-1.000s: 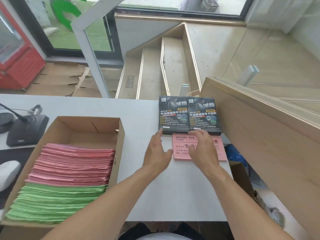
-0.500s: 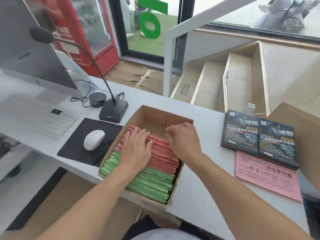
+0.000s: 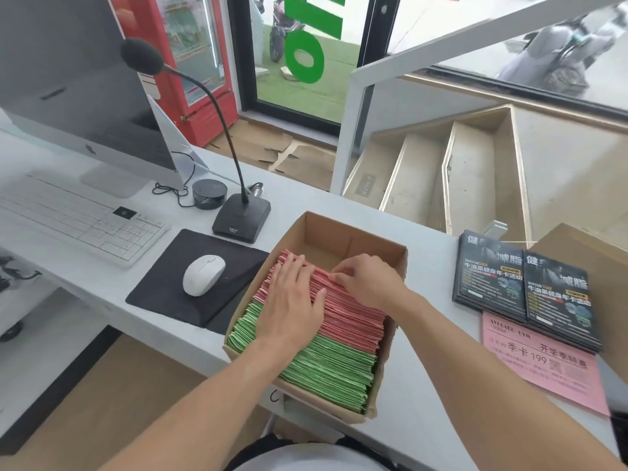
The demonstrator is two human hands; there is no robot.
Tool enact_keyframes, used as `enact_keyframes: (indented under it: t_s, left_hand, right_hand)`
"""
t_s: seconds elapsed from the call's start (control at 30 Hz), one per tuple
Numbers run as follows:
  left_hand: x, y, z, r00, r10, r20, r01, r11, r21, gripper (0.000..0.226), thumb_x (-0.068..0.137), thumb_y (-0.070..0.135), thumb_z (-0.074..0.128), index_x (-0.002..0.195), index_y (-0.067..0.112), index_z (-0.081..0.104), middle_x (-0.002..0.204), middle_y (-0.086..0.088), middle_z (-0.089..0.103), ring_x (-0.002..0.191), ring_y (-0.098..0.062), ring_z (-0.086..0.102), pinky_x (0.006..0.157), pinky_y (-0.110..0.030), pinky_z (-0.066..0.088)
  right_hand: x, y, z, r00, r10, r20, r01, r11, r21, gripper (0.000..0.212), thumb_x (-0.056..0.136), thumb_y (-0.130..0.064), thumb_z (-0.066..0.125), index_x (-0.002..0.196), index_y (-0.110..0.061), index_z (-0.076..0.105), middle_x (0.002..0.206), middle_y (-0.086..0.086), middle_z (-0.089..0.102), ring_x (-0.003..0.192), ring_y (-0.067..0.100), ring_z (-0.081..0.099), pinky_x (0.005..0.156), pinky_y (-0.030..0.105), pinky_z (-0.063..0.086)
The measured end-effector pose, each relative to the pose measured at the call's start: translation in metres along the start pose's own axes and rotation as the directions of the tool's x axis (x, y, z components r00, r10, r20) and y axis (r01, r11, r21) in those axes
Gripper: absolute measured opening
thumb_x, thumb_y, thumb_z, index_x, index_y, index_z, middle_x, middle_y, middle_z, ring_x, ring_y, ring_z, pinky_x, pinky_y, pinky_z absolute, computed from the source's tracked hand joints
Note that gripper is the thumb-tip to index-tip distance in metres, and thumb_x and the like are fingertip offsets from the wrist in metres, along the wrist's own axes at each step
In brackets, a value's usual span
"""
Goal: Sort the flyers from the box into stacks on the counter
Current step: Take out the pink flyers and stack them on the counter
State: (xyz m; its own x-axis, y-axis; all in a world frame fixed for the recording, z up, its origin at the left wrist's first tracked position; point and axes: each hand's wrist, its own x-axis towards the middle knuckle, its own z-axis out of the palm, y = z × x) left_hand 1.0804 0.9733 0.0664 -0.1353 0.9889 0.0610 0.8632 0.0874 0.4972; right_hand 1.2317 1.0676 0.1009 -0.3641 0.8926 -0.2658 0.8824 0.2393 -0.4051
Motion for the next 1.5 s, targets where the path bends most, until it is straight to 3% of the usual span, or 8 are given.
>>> enact_keyframes:
  t_s: [0.6,0.77,0.87,1.0,1.07,1.2,1.33,1.5]
  left_hand:
    - [0.0,-0.002,-0.002,1.0,-0.022,0.008,0.023,0.999,-0.027,0.053,0.105,0.045,0.039,0.153,0.022,0.037,0.167,0.003,0.018,0.156,-0.012,0.003,0.127,-0.034,0.002]
    - [0.003,-0.005,-0.008,0.997,-0.061,-0.052,0.044,0.957,-0.288,0.032,0.105,0.031,0.045,0.135,0.029,0.057,0.153,0.011,0.044,0.148,-0.011,0.029,0.125,-0.044,0.023]
    - [0.008,0.01,-0.022,0.984,-0.175,0.013,0.148,0.788,-0.598,0.036,0.103,0.051,0.044,0.115,0.028,0.068,0.124,0.009,0.067,0.121,-0.013,0.059,0.108,-0.052,0.045]
    - [0.021,0.047,-0.04,0.753,0.071,0.654,0.641,0.14,-0.754,0.085,0.093,0.076,0.038,0.123,0.001,0.065,0.111,-0.015,0.069,0.096,-0.028,0.063,0.093,-0.047,0.049]
    - [0.02,0.072,-0.044,0.673,0.227,0.704,0.69,0.149,-0.708,0.072,0.098,0.066,0.043,0.127,0.004,0.063,0.115,-0.019,0.066,0.099,-0.029,0.061,0.091,-0.043,0.045]
    - [0.014,0.115,-0.037,0.743,0.131,0.656,0.64,0.147,-0.754,0.027,0.102,0.026,0.054,0.122,0.011,0.065,0.11,-0.015,0.075,0.094,-0.031,0.074,0.08,-0.044,0.059]
    - [0.009,0.146,-0.013,0.838,0.09,0.538,0.529,0.108,-0.842,0.022,0.103,0.019,0.053,0.12,0.018,0.066,0.113,-0.008,0.076,0.103,-0.027,0.073,0.09,-0.044,0.058]
    - [0.005,0.175,0.022,0.888,0.111,0.446,0.431,0.134,-0.892,0.019,0.101,0.012,0.055,0.116,0.016,0.067,0.112,-0.006,0.076,0.103,-0.024,0.072,0.091,-0.041,0.058]
  right_hand:
    - [-0.001,-0.003,-0.001,0.969,0.045,-0.242,-0.084,0.984,-0.156,0.049,0.09,-0.01,0.05,0.128,-0.039,0.064,0.113,-0.002,0.074,0.101,0.029,0.068,0.077,0.037,0.05]
    - [-0.036,0.011,-0.035,0.858,-0.131,-0.497,0.266,0.94,0.212,0.037,0.094,0.001,0.056,0.108,-0.029,0.072,0.102,-0.016,0.074,0.096,0.01,0.067,0.082,0.03,0.053]
    - [-0.066,0.022,-0.051,0.888,-0.126,-0.443,0.39,0.716,0.578,0.041,0.088,0.017,0.059,0.096,-0.019,0.076,0.101,-0.013,0.077,0.103,0.005,0.069,0.085,0.019,0.053]
    - [-0.087,0.05,-0.055,0.909,-0.156,-0.387,0.405,0.545,0.734,0.03,0.077,0.01,0.076,0.091,-0.017,0.077,0.113,0.002,0.076,0.126,0.016,0.061,0.102,0.038,0.051]
    - [-0.096,0.064,-0.053,0.908,-0.152,-0.39,0.403,0.57,0.716,0.026,0.076,0.001,0.079,0.092,-0.018,0.078,0.117,0.003,0.075,0.132,0.016,0.056,0.108,0.04,0.046]
    - [-0.11,0.092,-0.049,0.916,0.018,-0.401,0.315,0.588,0.745,0.041,0.09,0.0,0.072,0.116,-0.032,0.076,0.137,-0.009,0.064,0.136,0.01,0.052,0.111,0.044,0.046]
    - [-0.131,0.127,-0.051,0.977,0.205,-0.053,0.018,0.167,0.986,0.053,0.098,-0.057,0.052,0.144,-0.03,0.054,0.137,0.004,0.065,0.126,0.027,0.063,0.11,0.059,0.043]
    - [-0.165,0.157,-0.039,0.981,0.182,-0.066,-0.029,0.474,0.88,0.032,0.09,-0.005,0.074,0.121,-0.014,0.071,0.117,0.004,0.076,0.11,0.026,0.072,0.1,0.052,0.053]
